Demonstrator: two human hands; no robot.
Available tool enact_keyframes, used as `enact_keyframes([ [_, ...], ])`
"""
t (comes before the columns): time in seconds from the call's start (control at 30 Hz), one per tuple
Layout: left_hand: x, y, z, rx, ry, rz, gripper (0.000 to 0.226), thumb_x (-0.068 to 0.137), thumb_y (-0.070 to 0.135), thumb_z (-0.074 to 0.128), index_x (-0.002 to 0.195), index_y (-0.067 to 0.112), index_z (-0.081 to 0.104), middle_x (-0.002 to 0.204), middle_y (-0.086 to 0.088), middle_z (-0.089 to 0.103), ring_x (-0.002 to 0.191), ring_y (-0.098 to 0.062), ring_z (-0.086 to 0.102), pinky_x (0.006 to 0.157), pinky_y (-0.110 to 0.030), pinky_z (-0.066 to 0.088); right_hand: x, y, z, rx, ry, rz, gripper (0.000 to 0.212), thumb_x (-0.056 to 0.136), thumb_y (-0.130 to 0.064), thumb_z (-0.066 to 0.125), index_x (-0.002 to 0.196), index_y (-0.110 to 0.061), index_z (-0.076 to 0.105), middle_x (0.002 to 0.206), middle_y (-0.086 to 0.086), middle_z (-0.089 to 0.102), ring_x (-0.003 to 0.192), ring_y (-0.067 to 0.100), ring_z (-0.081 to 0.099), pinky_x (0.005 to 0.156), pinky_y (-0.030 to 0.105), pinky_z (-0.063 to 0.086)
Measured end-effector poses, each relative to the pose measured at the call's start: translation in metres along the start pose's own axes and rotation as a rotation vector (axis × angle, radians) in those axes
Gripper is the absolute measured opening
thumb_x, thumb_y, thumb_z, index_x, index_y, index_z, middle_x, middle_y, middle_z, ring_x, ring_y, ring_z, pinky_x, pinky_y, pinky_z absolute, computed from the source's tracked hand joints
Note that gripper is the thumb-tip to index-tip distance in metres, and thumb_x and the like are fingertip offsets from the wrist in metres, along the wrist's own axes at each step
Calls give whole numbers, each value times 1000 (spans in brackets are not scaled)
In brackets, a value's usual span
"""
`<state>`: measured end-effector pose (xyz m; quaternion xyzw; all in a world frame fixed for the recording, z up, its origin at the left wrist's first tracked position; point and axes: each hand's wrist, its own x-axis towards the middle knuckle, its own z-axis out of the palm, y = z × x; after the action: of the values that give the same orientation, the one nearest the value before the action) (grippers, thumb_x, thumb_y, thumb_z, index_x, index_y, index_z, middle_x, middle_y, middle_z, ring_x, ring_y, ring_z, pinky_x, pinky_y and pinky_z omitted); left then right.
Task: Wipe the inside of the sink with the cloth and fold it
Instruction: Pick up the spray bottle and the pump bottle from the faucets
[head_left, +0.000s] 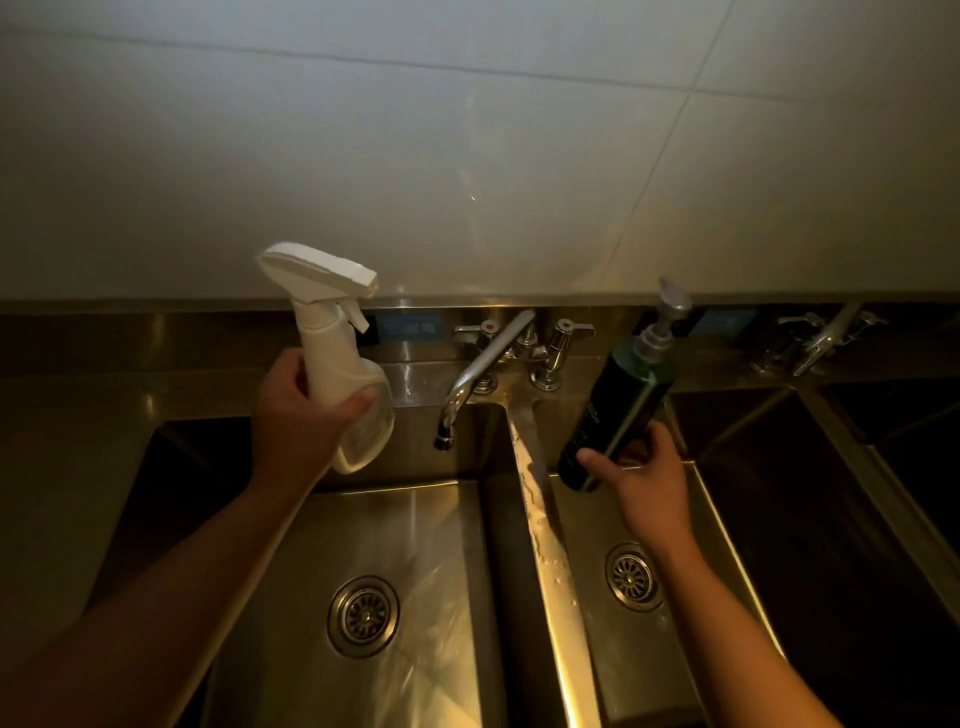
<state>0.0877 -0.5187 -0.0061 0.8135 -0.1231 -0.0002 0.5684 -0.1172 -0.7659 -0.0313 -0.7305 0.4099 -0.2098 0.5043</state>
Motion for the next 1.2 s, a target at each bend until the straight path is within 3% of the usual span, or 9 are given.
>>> enact_keyframes([
  [0.13, -18, 0, -28, -45, -2, -41, 64, 69, 24, 82, 122, 20, 48, 116, 2, 59, 99, -12, 58, 80, -34, 50, -47, -7, 16, -15, -22, 15, 69, 72, -25, 80, 131, -24, 44, 125, -10, 54, 103, 8, 55, 85, 33, 49],
  [0.27, -35, 4, -54, -17, -15, -121, 70, 69, 23, 83, 126, 21, 44, 118, 2, 57, 103, -15, 56, 85, -40, 50, -85, -13, 26, 33, -62, 19, 67, 72, -19, 81, 128, -24, 46, 119, -12, 53, 88, -4, 54, 74, 20, 45],
  [0.4, -54, 7, -75, 21, -9, -146, 66, 68, 19, 84, 119, 19, 43, 113, 1, 55, 106, -22, 58, 88, -44, 51, -113, -12, 35, 61, -98, 23, 69, 72, -15, 82, 131, -19, 47, 121, -5, 57, 102, 13, 58, 85, 34, 50],
  [0.5, -69, 7, -87, 45, 21, -191, 68, 71, 15, 82, 125, 17, 41, 125, -8, 54, 114, -27, 55, 93, -50, 49, -125, -12, 40, 56, -143, -5, 68, 71, -13, 82, 131, -16, 48, 118, -4, 59, 88, -2, 57, 69, 17, 45],
  [0.6, -83, 6, -101, 17, 4, -203, 69, 72, 13, 81, 130, 14, 43, 125, -11, 56, 114, -29, 56, 95, -55, 48, -137, -11, 46, 54, -188, -15, 68, 71, -13, 83, 129, -18, 49, 117, -6, 58, 88, -6, 54, 71, 18, 43],
  [0.83, -103, -7, -138, 8, 43, -235, 64, 73, 10, 78, 129, 14, 46, 122, -7, 55, 113, -25, 54, 89, -41, 47, -167, -20, 72, 19, -242, -41, 68, 69, -19, 84, 125, -28, 47, 107, -24, 56, 94, -5, 55, 73, 12, 41],
  [0.97, -99, -17, -168, -41, 52, -207, 60, 74, 13, 77, 125, 21, 47, 115, 3, 56, 107, -19, 55, 85, -40, 47, -185, -28, 99, 7, -243, -31, 70, 68, -17, 85, 127, -22, 48, 113, -9, 62, 97, 7, 62, 80, 25, 51],
  [1.1, -89, -22, -205, -114, 29, -177, 65, 76, 20, 76, 132, 20, 44, 120, 0, 56, 108, -17, 55, 85, -41, 46, -211, -44, 135, 5, -225, -33, 64, 67, -14, 85, 116, -30, 48, 102, -17, 60, 92, 1, 59, 67, 13, 46],
  [1.2, -80, -31, -237, -136, -31, -174, 64, 78, 25, 73, 135, 19, 43, 126, -4, 56, 112, -21, 55, 86, -41, 47, -236, -57, 167, 11, -212, -22, 60, 67, -13, 84, 108, -36, 46, 95, -20, 56, 85, -3, 56, 65, 15, 46],
])
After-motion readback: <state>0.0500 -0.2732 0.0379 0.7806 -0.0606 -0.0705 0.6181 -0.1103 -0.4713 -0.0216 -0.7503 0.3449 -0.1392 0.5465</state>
